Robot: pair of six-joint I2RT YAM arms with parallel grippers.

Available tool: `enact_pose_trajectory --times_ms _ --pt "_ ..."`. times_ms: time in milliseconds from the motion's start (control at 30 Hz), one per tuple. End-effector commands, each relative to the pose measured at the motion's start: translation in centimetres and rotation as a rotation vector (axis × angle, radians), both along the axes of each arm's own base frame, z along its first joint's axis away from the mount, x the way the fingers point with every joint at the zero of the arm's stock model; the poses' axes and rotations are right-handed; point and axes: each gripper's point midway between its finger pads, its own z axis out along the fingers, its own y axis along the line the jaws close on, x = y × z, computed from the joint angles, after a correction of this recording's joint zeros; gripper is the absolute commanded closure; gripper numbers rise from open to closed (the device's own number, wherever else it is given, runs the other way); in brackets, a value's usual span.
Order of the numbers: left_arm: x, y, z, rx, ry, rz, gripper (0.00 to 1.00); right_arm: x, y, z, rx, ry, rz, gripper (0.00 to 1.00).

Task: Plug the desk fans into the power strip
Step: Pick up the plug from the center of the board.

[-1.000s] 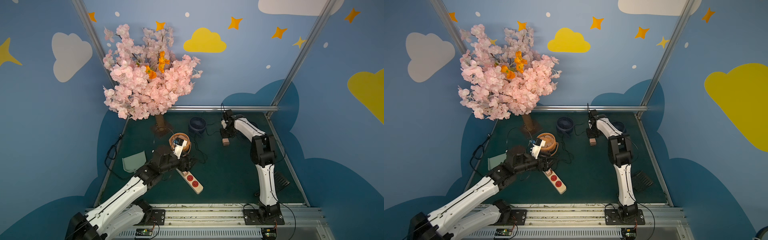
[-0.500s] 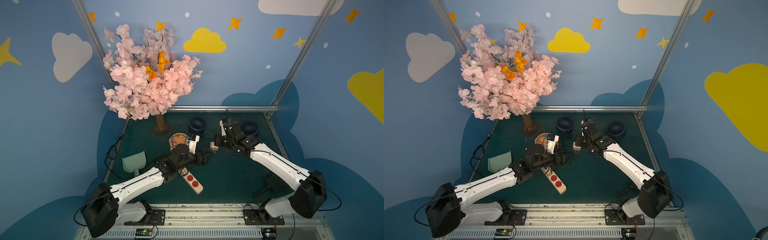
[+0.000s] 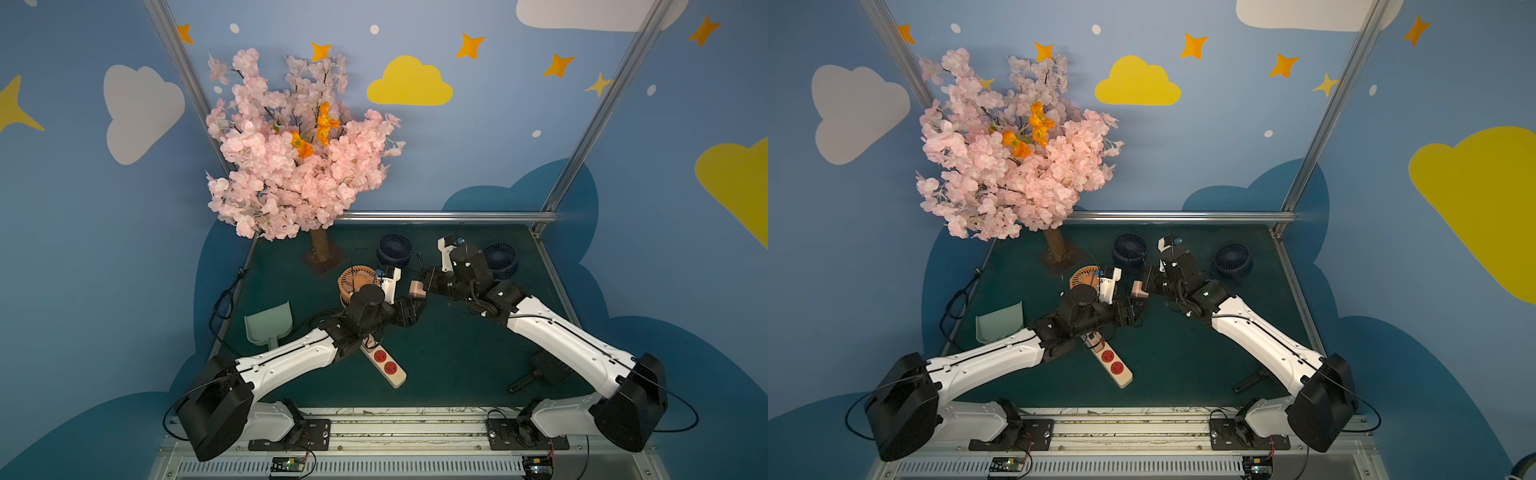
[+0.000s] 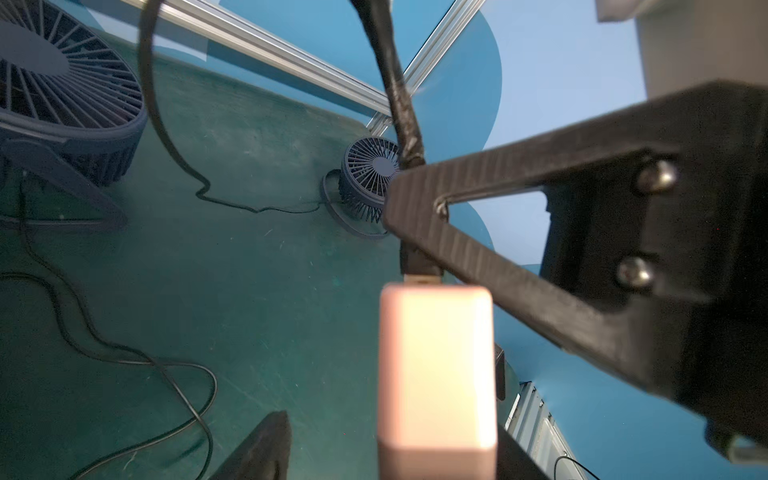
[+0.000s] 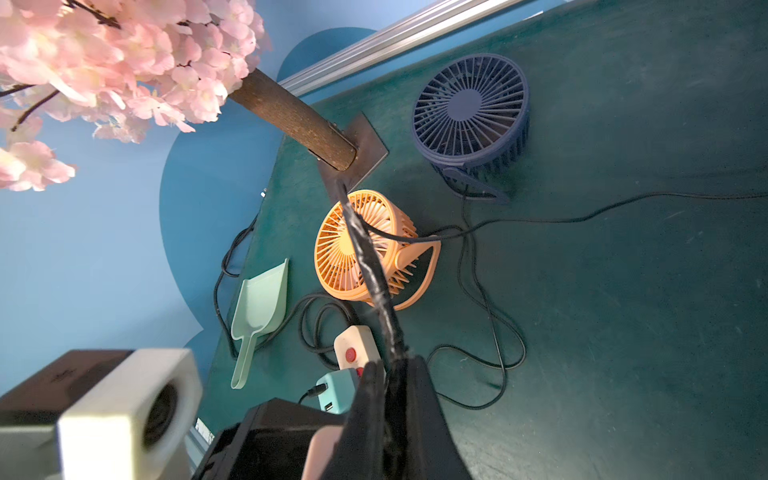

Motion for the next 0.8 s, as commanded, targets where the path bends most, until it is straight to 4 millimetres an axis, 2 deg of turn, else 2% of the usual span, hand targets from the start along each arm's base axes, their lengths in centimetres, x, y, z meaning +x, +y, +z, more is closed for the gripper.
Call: enact_pose_trajectory --times_ms 0,67,300,400,467,667,767 --pt "0.4 -1.1 2.4 -0.061 -0.045 -0.021 0.36 -0.7 0.6 1.5 0.03 -0.043 0.026 1.0" --pt "0.4 -1.1 2.4 -0.073 -0.045 -0.019 0.42 -0.8 0.5 1.2 0.021 -0.04 0.023 1.0" --pt "-0.3 -1.1 2.0 -0.095 -0.026 -0.043 0.74 -0.9 0.0 0.9 0.01 -0.047 0.013 1.0" --pt "-1.0 -1.0 2.1 -0.102 -0.022 -0.068 0.81 -0.7 -0.7 0.7 -0.001 -0.048 -0.001 1.0" --pt "-1.6 -1.0 2.1 -0.106 -0.021 -0.092 0.78 -0.5 -1.3 0.8 0.003 -0.05 -0.017 1.0" --pt "-2.7 -1.4 1.6 -0.099 -0.015 -0.165 0.55 -0.1 -2.1 1.0 0.023 -0.045 -0.033 1.0" --pt "-3.3 -1.9 1.3 -0.098 -0.002 -0.209 0.53 -0.2 -2.0 1.1 0.035 -0.042 -0.03 1.0"
